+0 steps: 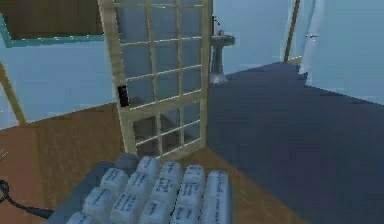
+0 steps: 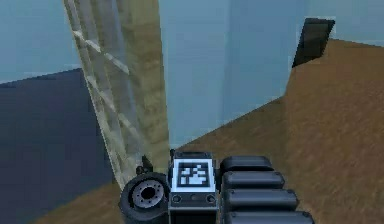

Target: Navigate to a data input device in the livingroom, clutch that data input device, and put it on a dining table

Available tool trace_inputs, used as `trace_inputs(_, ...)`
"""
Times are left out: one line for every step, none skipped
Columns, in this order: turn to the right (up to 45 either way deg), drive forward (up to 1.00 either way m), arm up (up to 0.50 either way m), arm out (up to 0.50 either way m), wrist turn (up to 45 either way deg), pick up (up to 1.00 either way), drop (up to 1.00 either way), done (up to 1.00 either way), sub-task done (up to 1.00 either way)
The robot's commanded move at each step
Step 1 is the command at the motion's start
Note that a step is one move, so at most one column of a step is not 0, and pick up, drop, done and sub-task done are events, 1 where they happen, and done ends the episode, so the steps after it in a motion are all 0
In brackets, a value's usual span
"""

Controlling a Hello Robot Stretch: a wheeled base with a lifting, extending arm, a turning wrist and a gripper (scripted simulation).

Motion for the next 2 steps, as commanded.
trace_inputs(3.0,0.0,0.0,0.0,0.0,0.0,0.0,0.0,0.0)
trace_inputs(0.0,0.2,0.0,0.0,0.0,0.0,0.0,0.0,0.0)
